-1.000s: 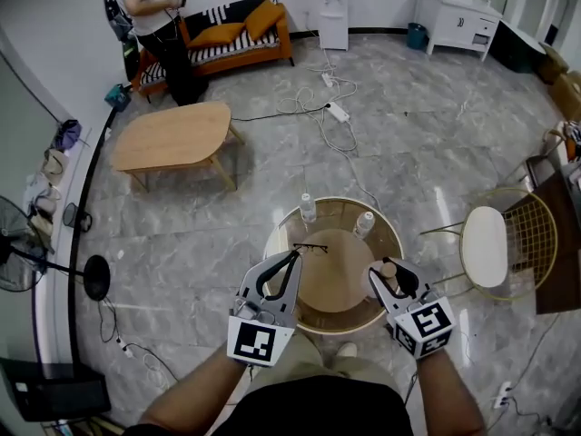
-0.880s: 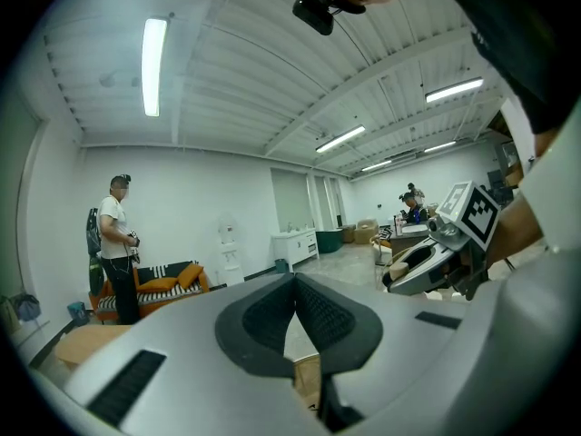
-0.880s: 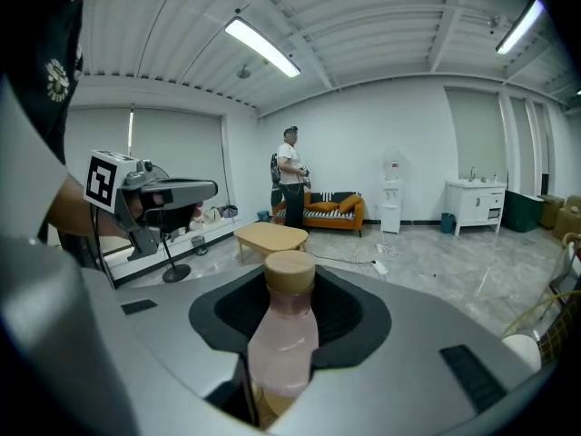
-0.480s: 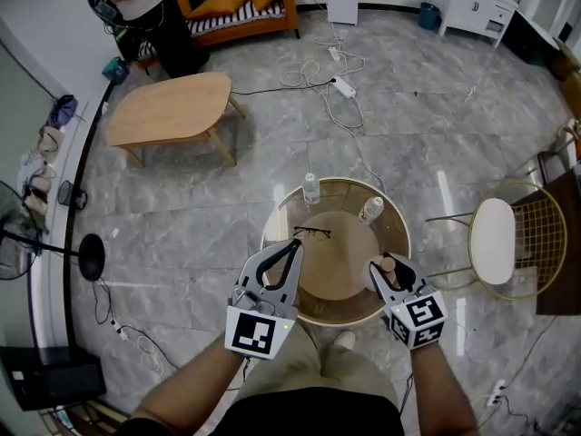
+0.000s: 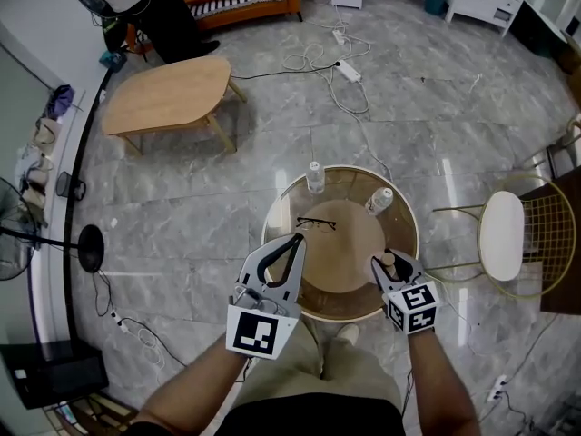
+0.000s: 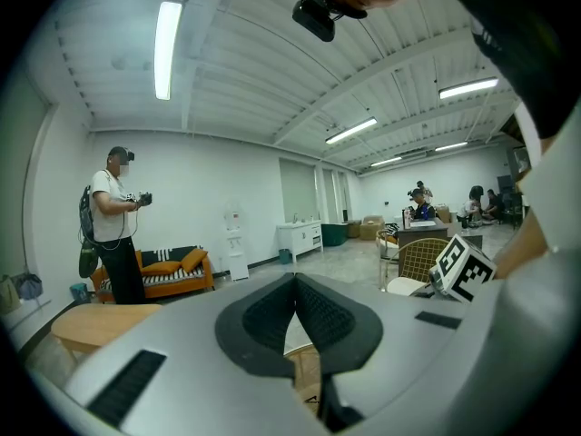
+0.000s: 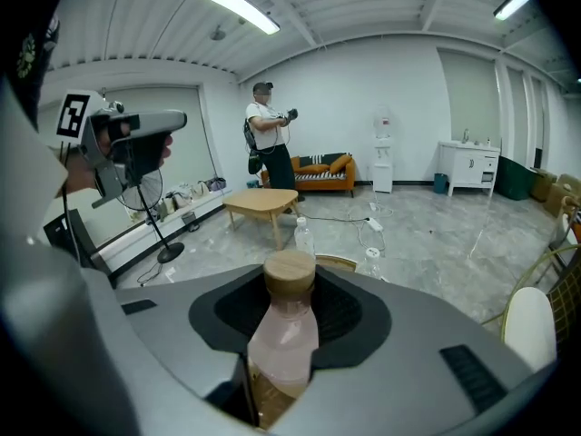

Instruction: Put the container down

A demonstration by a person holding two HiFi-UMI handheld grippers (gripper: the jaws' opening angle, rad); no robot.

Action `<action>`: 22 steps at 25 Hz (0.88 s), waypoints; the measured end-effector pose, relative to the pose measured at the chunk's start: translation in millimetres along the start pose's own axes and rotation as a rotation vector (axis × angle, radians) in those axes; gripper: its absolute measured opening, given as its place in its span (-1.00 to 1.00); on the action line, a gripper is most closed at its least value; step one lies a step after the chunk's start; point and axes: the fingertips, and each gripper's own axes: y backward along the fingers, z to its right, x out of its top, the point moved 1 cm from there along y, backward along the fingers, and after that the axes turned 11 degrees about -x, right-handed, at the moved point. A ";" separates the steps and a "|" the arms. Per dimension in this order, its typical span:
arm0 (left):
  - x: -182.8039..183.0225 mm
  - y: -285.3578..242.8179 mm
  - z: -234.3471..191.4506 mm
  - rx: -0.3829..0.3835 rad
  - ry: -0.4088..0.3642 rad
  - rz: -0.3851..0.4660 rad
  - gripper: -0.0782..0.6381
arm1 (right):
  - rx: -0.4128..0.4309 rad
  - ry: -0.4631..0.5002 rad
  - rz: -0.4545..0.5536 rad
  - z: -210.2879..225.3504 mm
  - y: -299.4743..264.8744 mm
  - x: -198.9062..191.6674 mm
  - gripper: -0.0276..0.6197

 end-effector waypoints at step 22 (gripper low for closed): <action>-67.8 -37.7 -15.2 -0.026 0.012 -0.047 -0.74 | -0.035 -0.005 -0.183 21.9 -102.9 -93.7 -0.45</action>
